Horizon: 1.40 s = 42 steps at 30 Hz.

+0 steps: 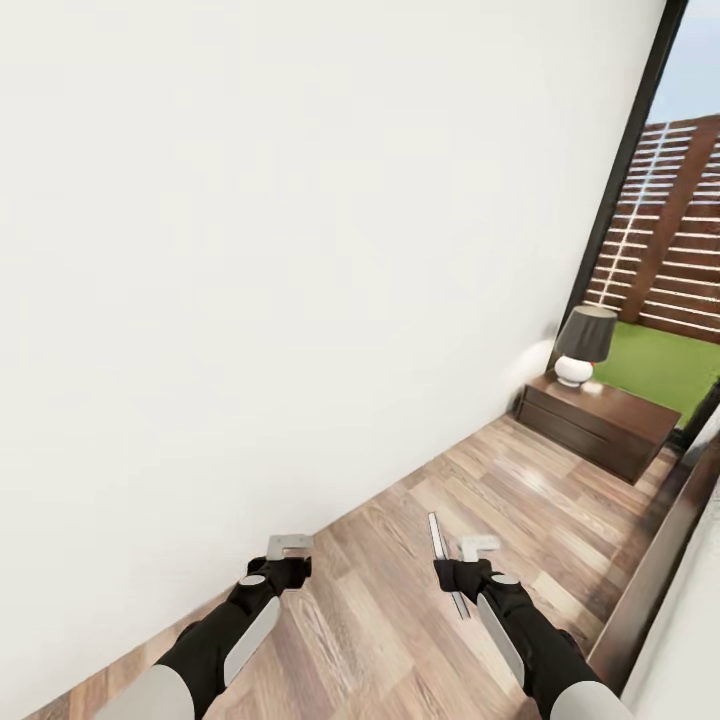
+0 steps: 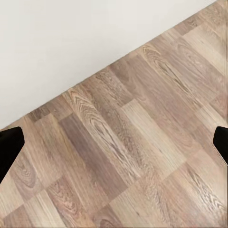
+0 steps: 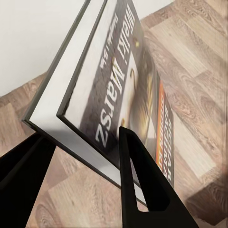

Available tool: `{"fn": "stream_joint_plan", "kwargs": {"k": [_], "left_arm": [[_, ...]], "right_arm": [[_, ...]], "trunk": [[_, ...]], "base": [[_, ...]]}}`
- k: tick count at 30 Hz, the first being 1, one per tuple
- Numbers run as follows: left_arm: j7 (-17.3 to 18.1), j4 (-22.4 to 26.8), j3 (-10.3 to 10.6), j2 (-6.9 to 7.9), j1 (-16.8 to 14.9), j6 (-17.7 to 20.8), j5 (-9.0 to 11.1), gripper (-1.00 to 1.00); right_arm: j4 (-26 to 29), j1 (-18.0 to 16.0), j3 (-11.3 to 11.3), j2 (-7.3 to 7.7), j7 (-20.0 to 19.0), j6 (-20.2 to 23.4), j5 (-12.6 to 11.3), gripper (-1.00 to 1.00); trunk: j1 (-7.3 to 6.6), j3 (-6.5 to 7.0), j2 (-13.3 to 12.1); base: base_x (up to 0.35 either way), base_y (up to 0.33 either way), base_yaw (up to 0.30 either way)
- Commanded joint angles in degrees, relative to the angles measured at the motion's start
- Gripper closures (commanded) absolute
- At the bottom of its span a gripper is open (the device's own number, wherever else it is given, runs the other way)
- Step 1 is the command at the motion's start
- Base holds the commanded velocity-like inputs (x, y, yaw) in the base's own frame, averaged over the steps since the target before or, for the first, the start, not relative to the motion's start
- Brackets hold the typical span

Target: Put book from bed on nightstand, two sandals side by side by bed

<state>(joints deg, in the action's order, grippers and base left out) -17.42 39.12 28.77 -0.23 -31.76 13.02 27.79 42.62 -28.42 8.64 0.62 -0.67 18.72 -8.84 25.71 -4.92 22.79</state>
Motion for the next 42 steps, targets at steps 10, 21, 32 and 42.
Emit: {"fn": "stream_joint_plan", "kwargs": {"k": [10,21,32,42], "left_arm": [[-0.5,0.0,0.3,0.05,-0.1,0.2,0.7,-1.0],[-0.5,0.0,0.4,0.07,-0.1,0.2,0.6,-1.0],[-0.6,0.2,0.8,0.05,-0.1,-0.1,0.5,-1.0],[-0.5,0.2,0.7,0.04,-0.1,0.1,0.5,-1.0]], "right_arm": [[0.1,-0.1,0.2,0.07,0.1,0.3,-0.6,1.0],[0.1,-0.1,0.2,0.06,0.1,0.3,-0.6,1.0],[0.1,-0.1,0.2,0.09,0.1,0.3,-0.6,1.0],[0.1,-0.1,0.2,0.07,0.1,0.3,-0.6,1.0]], "trunk": [[0.07,-0.18,0.1],[0.07,-0.18,0.1],[0.07,-0.18,0.1],[0.07,-0.18,0.1]], "base": [[0.319,0.073,-0.281],[0.184,0.279,-0.286],[0.095,0.199,-0.286],[0.121,0.009,-0.286]]}}
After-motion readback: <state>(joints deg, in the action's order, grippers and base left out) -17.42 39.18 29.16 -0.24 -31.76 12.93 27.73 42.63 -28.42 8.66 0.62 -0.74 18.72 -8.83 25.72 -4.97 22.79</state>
